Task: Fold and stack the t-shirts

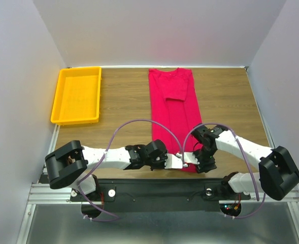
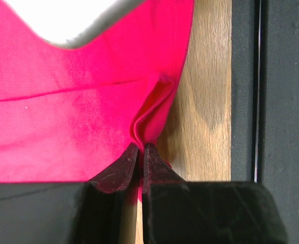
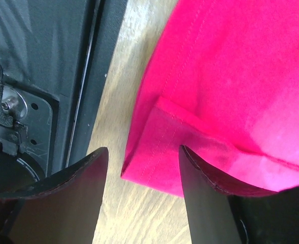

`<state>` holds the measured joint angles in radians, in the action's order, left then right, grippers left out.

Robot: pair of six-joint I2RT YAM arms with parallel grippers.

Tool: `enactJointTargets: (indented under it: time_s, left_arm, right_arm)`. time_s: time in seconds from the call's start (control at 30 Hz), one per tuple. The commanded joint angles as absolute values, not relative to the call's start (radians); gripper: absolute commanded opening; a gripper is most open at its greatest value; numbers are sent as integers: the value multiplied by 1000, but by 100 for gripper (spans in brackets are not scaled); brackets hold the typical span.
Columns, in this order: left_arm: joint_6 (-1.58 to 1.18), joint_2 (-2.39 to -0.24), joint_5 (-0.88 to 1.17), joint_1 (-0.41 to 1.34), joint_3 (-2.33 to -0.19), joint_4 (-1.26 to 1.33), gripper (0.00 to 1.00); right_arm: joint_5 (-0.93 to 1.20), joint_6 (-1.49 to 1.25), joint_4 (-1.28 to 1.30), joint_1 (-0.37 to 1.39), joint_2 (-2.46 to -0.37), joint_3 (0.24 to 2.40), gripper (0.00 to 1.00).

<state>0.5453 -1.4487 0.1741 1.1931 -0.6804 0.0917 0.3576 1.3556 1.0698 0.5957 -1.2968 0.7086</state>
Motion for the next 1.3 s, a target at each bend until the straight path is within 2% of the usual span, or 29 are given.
enactJointTargets:
  time_s: [0.0,0.07,0.2,0.33,0.4,0.47,0.57,0.73,0.97,1.1,1.2,1.27]
  left_arm:
    - [557,-1414,183,1195,-690,126,0]
    - [560,-1416,181,1193,-689,126,1]
    - [574,-1413,183,1193,-684,121,25]
    - [583,-1393,187,1193,-683,118,44]
    - [584,-1379,190,1193,-678,114,49]
    - [586,-1361,192,1195,-677,103,62]
    - [588,-1319,187,1195,-675,81,73]
    - [594,-1189,141,1195,-649,66,77]
    - [517,-1083,134,1132,-632,104,79]
    - [285,-1123,178,912,-727,178,81]
    - [73,-1277,251,711,-909,128,81]
    - [3,-1425,380,584,-998,97,75]
  right_arm:
    - [337,1272,1049,603,-1234,735,65]
    - [342,1247,1042,600,-1217,733,66]
    - [351,1213,1031,577,-1172,716,69]
    - [359,1195,1034,557,-1141,709,70]
    - [357,1196,1034,546,-1128,707,71]
    - [359,1190,1035,543,-1115,704,71]
    - [360,1190,1035,537,-1101,704,71]
    - [413,1190,1023,453,-1111,732,71]
    - [547,1145,915,152,-1178,813,71]
    - [610,909,763,37,-1285,896,71]
    - [665,656,645,-24,-1423,1000,70]
    - [678,530,594,-46,-1529,1075,69]
